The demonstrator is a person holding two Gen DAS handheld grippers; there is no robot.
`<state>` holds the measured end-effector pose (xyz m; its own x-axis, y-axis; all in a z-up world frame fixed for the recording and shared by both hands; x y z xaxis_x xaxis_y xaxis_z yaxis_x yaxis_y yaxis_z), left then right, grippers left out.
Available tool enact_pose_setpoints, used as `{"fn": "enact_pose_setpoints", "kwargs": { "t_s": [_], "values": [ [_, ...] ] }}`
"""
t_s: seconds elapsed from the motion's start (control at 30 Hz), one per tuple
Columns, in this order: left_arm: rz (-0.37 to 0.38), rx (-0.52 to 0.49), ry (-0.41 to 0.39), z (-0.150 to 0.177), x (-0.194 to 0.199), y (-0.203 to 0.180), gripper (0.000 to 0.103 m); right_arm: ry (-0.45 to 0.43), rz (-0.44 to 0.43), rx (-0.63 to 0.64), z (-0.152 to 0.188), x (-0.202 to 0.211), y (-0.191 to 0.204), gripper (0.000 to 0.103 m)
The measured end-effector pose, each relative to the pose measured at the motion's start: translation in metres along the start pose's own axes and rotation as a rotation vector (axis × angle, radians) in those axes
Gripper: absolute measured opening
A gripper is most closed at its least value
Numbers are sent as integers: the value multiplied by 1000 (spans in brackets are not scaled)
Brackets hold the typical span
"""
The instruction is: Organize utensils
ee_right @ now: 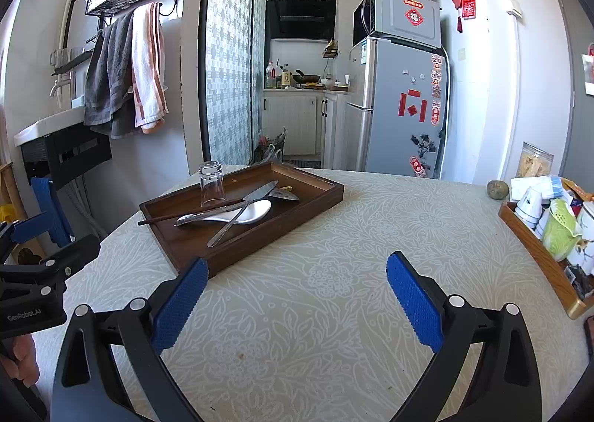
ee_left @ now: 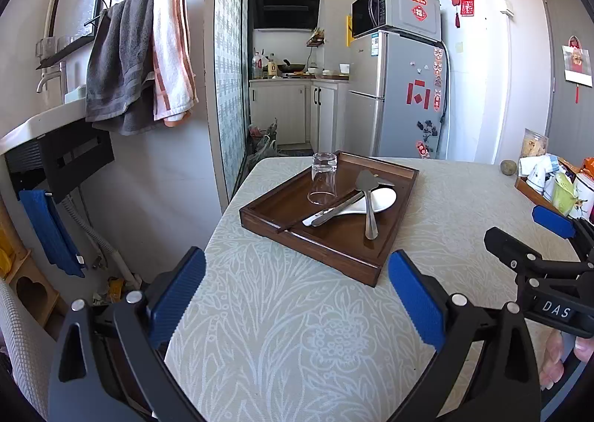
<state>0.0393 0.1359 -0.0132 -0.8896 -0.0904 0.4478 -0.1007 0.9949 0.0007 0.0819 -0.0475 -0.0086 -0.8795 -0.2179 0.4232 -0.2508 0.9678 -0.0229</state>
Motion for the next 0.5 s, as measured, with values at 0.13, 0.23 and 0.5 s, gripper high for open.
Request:
{"fn": "enact_pose_setpoints", "kwargs": {
  "t_s": [0.13, 0.23, 0.5],
  "values": [
    [1, 0, 5, 0, -1, 0, 100, 0, -1, 1, 1, 0, 0, 98],
    [4, -1, 6, 1, -1, 0, 100, 0, -1, 1, 0, 0, 0, 98],
    [10, -7, 16, 2, -3, -1, 100, 0, -2, 1, 0, 0, 0, 98]
  ]
}}
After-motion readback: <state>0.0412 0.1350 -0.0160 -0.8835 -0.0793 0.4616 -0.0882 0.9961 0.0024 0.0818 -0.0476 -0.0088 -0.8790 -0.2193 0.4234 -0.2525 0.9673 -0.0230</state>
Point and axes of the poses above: each gripper's, at about its wrist camera, not at the fingertips, and x roughly against the way its jaws point, y to its left, z to its underside, the point moved 5 cm from there along -x, roughly the way its jaws point
